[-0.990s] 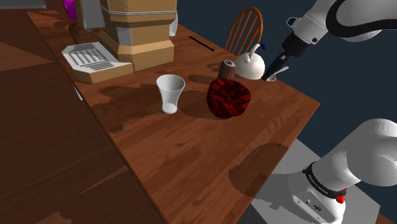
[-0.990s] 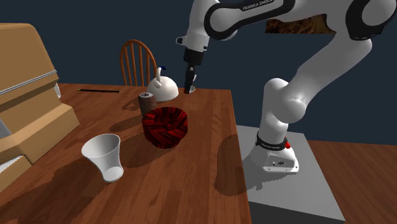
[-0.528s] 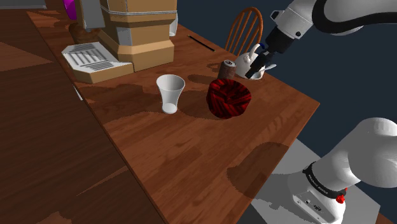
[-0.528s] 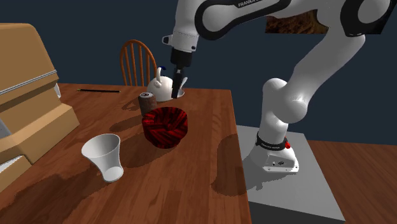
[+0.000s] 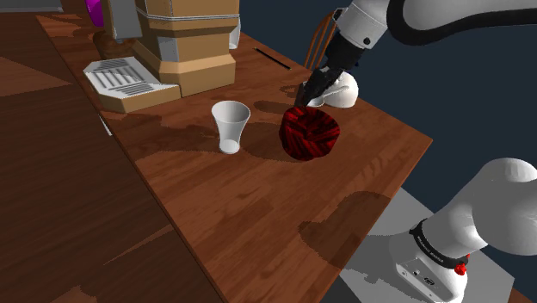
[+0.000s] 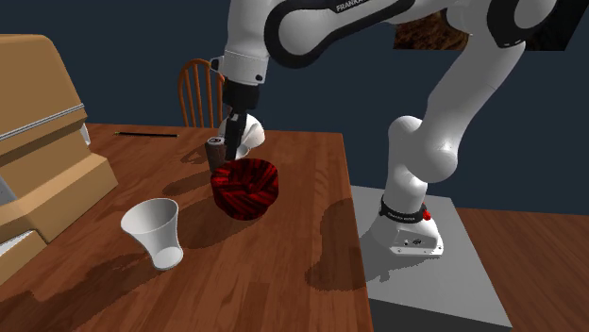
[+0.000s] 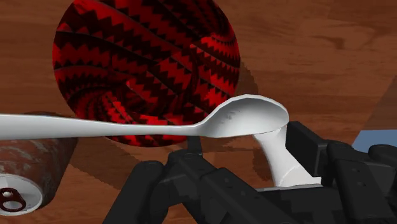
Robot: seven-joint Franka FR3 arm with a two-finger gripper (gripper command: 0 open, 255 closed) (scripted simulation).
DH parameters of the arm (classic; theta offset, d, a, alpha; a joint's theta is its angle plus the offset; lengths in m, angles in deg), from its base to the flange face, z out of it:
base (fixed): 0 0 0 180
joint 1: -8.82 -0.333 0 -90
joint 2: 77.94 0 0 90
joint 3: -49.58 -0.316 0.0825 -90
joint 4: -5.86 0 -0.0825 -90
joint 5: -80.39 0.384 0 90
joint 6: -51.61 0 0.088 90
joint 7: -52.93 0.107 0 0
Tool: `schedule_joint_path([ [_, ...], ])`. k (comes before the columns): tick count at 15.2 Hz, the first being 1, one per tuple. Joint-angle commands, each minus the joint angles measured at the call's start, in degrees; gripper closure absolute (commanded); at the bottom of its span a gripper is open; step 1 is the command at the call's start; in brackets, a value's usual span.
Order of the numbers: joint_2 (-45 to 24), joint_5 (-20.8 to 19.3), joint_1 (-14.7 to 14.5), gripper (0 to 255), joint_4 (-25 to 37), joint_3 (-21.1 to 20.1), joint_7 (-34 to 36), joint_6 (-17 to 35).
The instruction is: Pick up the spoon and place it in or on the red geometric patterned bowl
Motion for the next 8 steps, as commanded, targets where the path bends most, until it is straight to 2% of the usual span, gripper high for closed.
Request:
schedule_joint_path([
  [1, -0.95, 0.15, -0.23, 255, -0.33, -0.57, 0.54, 1.38],
  [8, -2.51, 0.8, -0.48, 255, -4.46, -0.84, -0.24, 7.04],
])
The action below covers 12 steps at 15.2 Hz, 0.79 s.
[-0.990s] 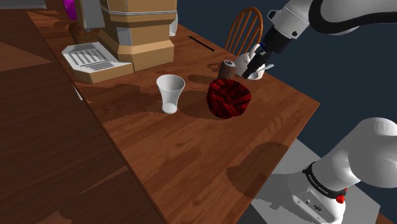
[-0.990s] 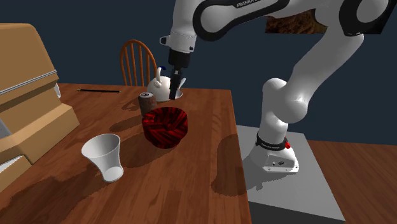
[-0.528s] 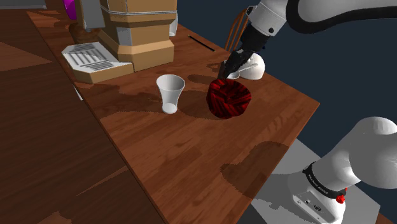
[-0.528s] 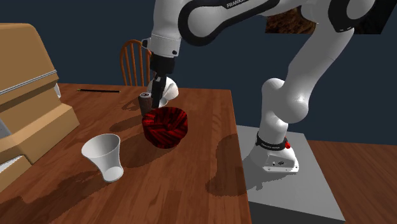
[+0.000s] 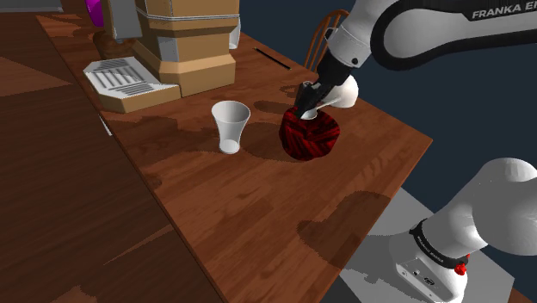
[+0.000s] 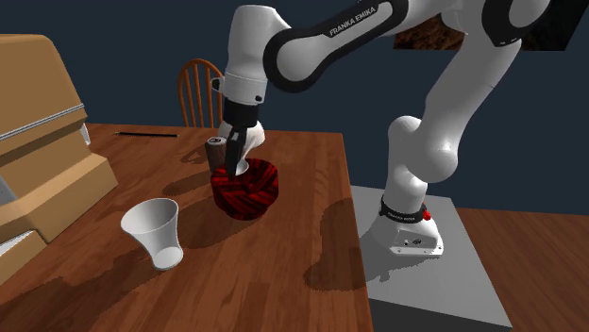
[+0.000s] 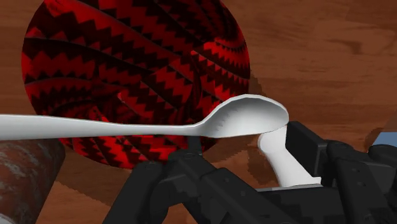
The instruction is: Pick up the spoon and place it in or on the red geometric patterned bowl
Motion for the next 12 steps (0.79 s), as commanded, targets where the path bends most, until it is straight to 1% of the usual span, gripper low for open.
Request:
schedule_joint_path([
  [1, -0.55, 0.2, -0.1, 255, -1.1, -0.12, -0.18, 1.67],
  [6, -2.39, 0.8, -0.34, 255, -3.91, -0.31, -0.87, 6.3],
  [12, -2.39, 0.8, -0.34, 255, -3.91, -0.31, -0.87, 6.3],
])
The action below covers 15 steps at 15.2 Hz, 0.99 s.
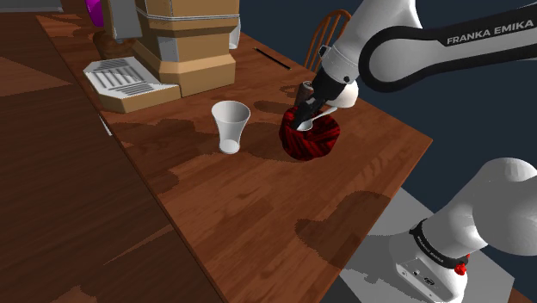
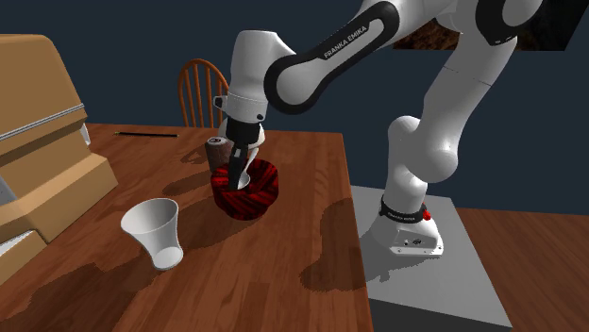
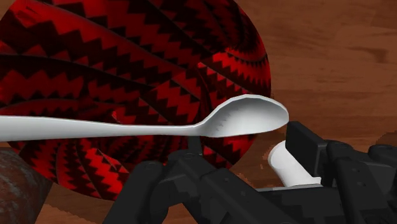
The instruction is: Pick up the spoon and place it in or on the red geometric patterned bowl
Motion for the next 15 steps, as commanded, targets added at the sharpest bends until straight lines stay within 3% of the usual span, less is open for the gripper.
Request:
schedule_joint_path([
  [1, -0.01, 0.0, 0.0, 255, 0.0, 0.0, 0.0, 0.02],
  [2, -0.01, 0.0, 0.0, 255, 0.0, 0.0, 0.0, 0.01],
  [3, -0.01, 0.0, 0.0, 0, 0.0, 0.0, 0.0, 0.01],
  [8, -0.01, 0.0, 0.0, 0, 0.0, 0.0, 0.0, 0.01],
  [12, 5.0, -0.76, 0.48, 0, 2.91, 0.94, 0.3, -7.97],
  [15, 5.0, -0.76, 0.47, 0, 2.9, 0.94, 0.3, -7.97],
])
